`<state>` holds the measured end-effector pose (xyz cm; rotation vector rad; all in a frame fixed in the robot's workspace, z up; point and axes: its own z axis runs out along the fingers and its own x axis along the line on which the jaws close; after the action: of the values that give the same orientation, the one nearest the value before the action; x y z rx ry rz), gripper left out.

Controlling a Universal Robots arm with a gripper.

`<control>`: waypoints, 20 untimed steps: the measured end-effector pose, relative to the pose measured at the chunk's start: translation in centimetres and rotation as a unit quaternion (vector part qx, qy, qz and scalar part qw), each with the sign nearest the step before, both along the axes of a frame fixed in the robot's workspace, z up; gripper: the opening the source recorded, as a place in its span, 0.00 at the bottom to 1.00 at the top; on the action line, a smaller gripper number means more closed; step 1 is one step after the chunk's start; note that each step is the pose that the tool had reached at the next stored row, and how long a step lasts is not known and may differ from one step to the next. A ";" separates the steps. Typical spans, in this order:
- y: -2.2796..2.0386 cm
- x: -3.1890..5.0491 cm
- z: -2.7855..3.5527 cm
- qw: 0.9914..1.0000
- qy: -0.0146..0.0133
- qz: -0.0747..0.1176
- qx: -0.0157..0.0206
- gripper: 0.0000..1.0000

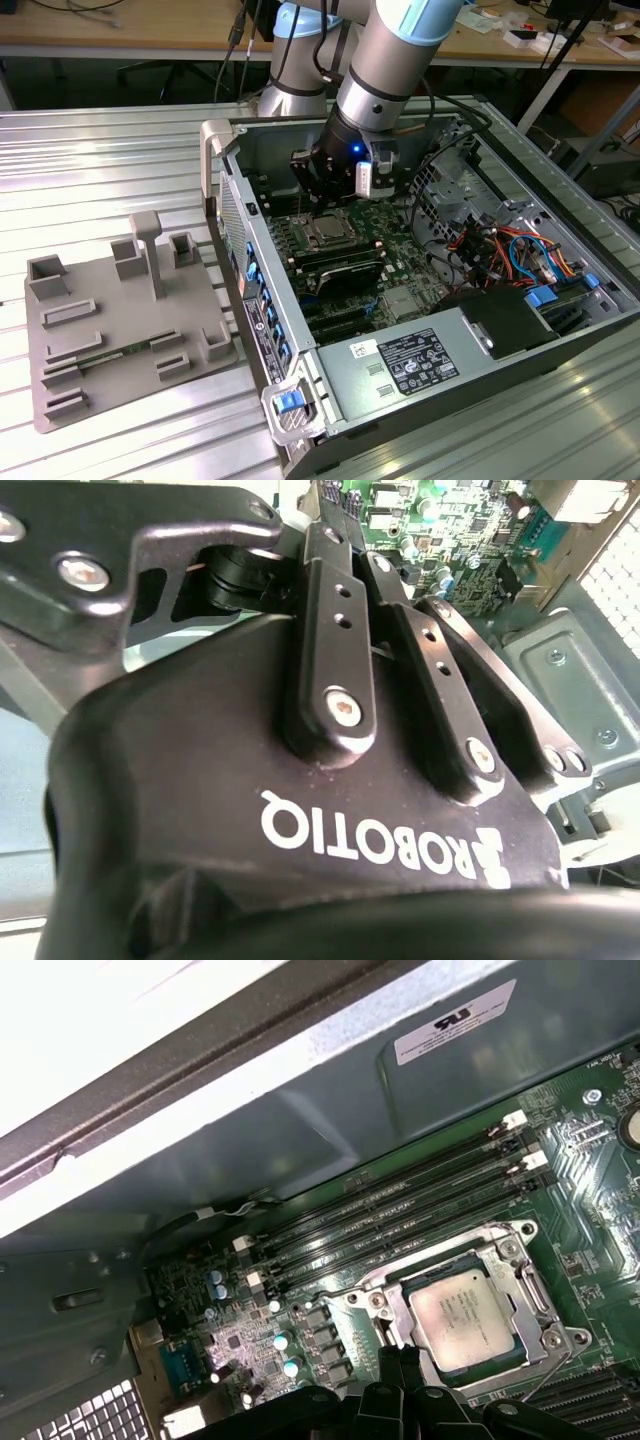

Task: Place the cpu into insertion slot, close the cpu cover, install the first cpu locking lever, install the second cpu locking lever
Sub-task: 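Install the first cpu locking lever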

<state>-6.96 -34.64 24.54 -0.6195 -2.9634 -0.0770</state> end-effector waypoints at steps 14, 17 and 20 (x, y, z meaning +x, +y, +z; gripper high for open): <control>0.00 0.00 0.00 1.000 0.000 0.019 0.000 0.11; 0.00 0.00 0.00 1.000 0.000 0.023 0.000 0.11; 0.00 0.00 0.00 1.000 0.000 0.025 0.000 0.11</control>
<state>-6.96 -34.64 24.54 -0.5463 -2.9766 -0.0727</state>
